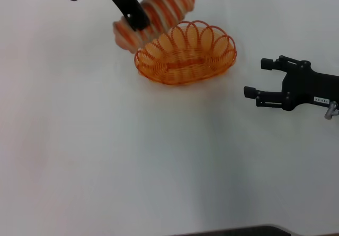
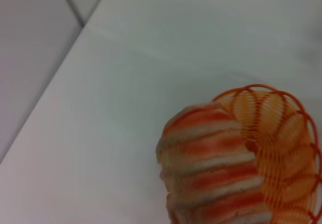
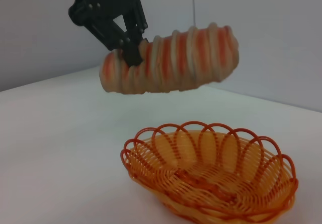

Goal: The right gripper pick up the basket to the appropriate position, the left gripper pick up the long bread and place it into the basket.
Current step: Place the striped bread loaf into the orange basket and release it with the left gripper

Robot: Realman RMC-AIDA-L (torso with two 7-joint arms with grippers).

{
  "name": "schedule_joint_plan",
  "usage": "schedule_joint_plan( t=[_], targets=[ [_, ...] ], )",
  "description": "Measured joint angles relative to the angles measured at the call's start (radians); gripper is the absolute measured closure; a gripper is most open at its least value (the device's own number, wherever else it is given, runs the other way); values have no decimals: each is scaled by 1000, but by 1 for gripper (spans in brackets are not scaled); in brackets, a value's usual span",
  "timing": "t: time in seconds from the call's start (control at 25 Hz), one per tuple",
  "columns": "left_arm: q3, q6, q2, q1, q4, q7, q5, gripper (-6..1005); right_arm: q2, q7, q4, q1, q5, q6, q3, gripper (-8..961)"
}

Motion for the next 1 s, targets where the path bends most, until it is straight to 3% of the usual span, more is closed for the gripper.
schedule_joint_plan(
  t=[0.44, 1.0],
  targets=[
    [207, -68, -7, 12, 10, 82, -86, 852, 0, 0, 2, 1, 0, 0, -6, 36],
    [319, -156, -9, 34, 3, 80, -128, 844, 1, 0, 3, 7, 0, 4, -15, 37]
  ],
)
